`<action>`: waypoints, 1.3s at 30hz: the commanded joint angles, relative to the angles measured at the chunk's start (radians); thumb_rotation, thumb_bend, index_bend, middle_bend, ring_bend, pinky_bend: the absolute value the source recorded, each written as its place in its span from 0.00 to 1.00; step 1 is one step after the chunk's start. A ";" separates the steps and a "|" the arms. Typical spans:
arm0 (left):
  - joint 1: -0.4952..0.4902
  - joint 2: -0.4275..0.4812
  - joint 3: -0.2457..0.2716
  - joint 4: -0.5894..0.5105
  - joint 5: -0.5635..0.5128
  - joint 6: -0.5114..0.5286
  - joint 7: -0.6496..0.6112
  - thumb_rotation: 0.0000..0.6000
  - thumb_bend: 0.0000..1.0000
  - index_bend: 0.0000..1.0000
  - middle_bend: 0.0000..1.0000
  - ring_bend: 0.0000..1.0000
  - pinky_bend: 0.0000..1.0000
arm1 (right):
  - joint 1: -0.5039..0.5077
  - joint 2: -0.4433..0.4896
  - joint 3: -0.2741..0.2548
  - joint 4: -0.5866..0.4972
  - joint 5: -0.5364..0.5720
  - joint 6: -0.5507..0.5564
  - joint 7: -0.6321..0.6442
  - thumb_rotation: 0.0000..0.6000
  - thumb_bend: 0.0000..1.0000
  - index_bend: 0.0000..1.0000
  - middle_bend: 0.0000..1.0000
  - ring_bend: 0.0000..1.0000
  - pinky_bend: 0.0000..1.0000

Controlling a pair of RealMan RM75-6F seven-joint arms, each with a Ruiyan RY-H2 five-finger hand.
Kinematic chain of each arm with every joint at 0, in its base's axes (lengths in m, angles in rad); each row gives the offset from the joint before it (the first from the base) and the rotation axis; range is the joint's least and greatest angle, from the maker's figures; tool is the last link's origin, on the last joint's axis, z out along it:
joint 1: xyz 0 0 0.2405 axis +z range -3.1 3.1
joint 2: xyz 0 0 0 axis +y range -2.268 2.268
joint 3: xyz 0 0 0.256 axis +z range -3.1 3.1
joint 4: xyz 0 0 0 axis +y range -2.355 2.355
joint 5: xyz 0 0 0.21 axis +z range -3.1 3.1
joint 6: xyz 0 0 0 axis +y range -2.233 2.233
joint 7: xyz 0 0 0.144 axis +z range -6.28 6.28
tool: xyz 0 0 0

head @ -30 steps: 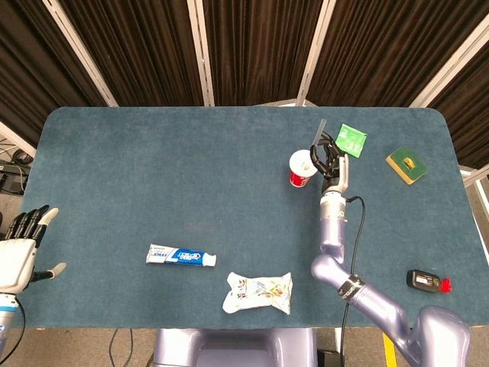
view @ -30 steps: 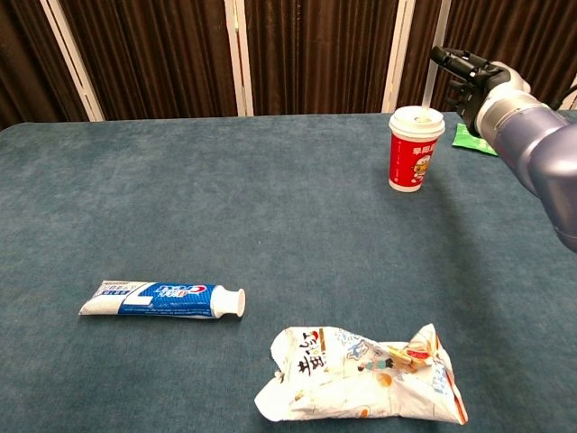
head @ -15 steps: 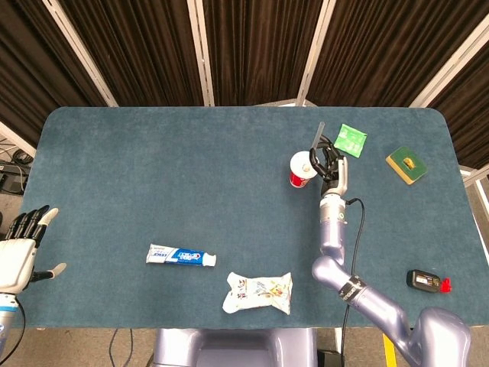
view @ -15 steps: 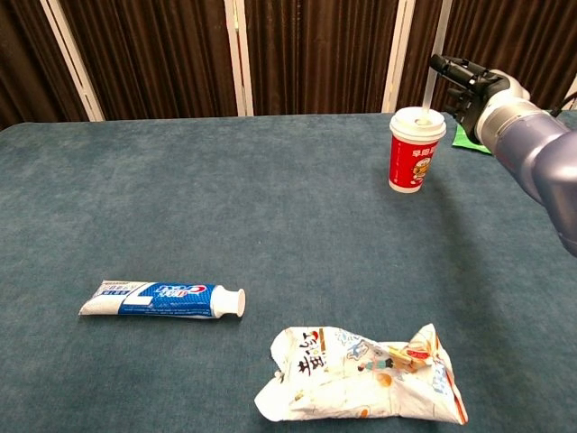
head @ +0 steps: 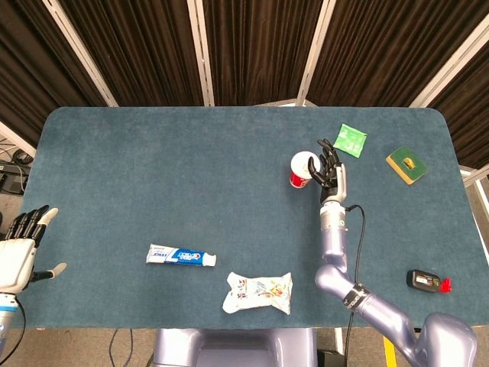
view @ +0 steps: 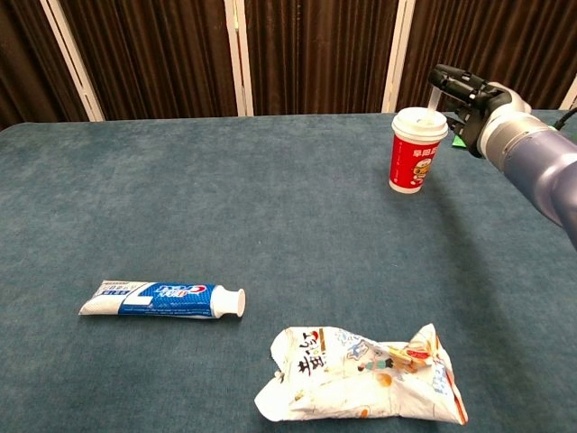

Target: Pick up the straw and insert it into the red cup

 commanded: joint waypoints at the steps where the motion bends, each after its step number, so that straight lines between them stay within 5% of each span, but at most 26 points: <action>1: 0.000 0.000 0.000 0.000 0.000 0.000 -0.001 1.00 0.00 0.00 0.00 0.00 0.00 | -0.005 0.007 -0.004 -0.010 -0.007 -0.005 0.002 1.00 0.43 0.24 0.04 0.00 0.00; 11: 0.001 0.003 0.000 -0.003 -0.003 -0.001 -0.007 1.00 0.00 0.00 0.00 0.00 0.00 | -0.066 0.054 -0.043 -0.110 -0.096 0.099 -0.030 1.00 0.41 0.21 0.01 0.00 0.00; 25: 0.006 0.003 0.005 -0.011 0.010 0.011 -0.001 1.00 0.00 0.00 0.00 0.00 0.00 | -0.223 0.246 -0.132 -0.294 -0.263 0.320 -0.213 1.00 0.39 0.16 0.00 0.00 0.00; 35: 0.008 0.001 0.004 -0.011 0.009 0.015 0.006 1.00 0.00 0.00 0.00 0.00 0.00 | -0.262 0.568 -0.294 -0.446 -0.273 0.182 -0.756 1.00 0.28 0.16 0.00 0.00 0.00; 39: 0.012 -0.001 0.004 -0.008 0.015 0.025 0.003 1.00 0.00 0.00 0.00 0.00 0.00 | -0.339 0.724 -0.373 -0.603 -0.271 0.207 -0.917 1.00 0.26 0.10 0.00 0.00 0.00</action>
